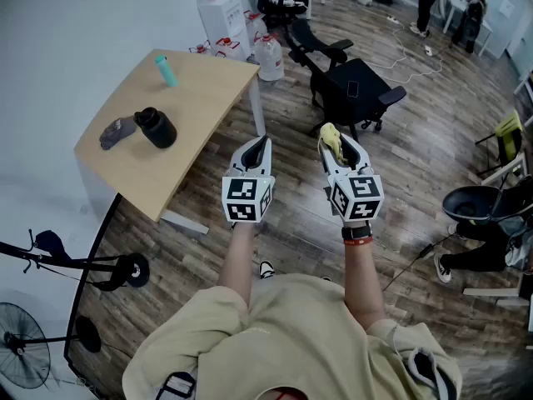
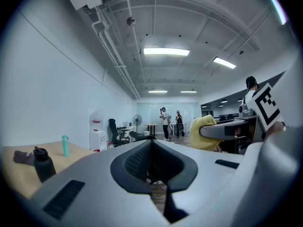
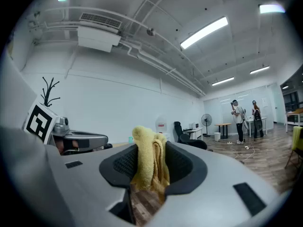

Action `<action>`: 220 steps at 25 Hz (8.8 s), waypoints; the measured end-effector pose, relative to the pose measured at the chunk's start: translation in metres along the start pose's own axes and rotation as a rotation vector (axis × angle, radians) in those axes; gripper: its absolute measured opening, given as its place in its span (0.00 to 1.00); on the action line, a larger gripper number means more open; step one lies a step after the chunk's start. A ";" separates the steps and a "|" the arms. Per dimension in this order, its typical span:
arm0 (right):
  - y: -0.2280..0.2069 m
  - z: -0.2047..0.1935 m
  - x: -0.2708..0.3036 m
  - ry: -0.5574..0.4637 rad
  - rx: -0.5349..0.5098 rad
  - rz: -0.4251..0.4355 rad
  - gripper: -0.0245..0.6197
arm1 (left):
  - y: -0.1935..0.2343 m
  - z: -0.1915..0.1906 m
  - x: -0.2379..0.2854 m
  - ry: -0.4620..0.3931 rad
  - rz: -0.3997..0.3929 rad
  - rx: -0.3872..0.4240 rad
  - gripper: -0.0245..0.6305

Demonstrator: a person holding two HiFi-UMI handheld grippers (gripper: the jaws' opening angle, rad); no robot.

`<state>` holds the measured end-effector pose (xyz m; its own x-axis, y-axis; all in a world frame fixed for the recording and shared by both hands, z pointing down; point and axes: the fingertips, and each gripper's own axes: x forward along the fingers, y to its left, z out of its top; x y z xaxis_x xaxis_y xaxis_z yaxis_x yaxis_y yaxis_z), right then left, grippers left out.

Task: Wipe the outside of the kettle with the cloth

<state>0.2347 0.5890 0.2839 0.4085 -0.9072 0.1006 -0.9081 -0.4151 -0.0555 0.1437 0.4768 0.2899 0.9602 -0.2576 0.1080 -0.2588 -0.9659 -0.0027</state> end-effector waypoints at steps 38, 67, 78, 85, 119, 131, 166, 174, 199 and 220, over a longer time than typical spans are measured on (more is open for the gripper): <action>0.381 -0.107 0.477 0.223 0.062 0.797 0.30 | 0.503 -0.122 -0.041 0.005 0.763 -0.163 0.07; 0.509 -0.188 0.619 0.433 -0.046 0.975 0.34 | 0.673 -0.181 -0.013 0.086 0.876 -0.173 0.07; 0.586 -0.237 0.625 0.447 -0.172 0.828 0.33 | 0.714 -0.209 -0.080 0.114 0.839 -0.205 0.07; 0.614 -0.258 0.650 0.492 -0.246 0.680 0.33 | 0.735 -0.219 -0.106 0.119 0.818 -0.216 0.07; 0.555 -0.278 0.638 0.588 -0.221 0.694 0.28 | 0.723 -0.244 -0.047 0.142 0.742 -0.251 0.07; 0.500 -0.277 0.641 0.591 -0.203 0.698 0.28 | 0.701 -0.243 -0.007 0.166 0.733 -0.235 0.07; 0.448 -0.280 0.775 0.548 -0.221 0.856 0.27 | 0.686 -0.250 0.024 0.211 0.837 -0.241 0.07; 0.469 -0.282 0.794 0.568 -0.237 0.966 0.27 | 0.684 -0.249 0.015 0.211 0.842 -0.238 0.07; 0.510 -0.289 0.615 0.582 -0.051 0.930 0.28 | 0.688 -0.258 -0.036 0.182 0.776 -0.248 0.07; 0.593 -0.304 0.645 0.562 -0.111 0.536 0.28 | 0.707 -0.266 -0.097 0.176 0.744 -0.249 0.07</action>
<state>-0.0687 -0.2217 0.6176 -0.1686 -0.7989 0.5773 -0.9843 0.1053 -0.1418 -0.1605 -0.1748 0.5419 0.5019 -0.8035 0.3202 -0.8598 -0.5036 0.0843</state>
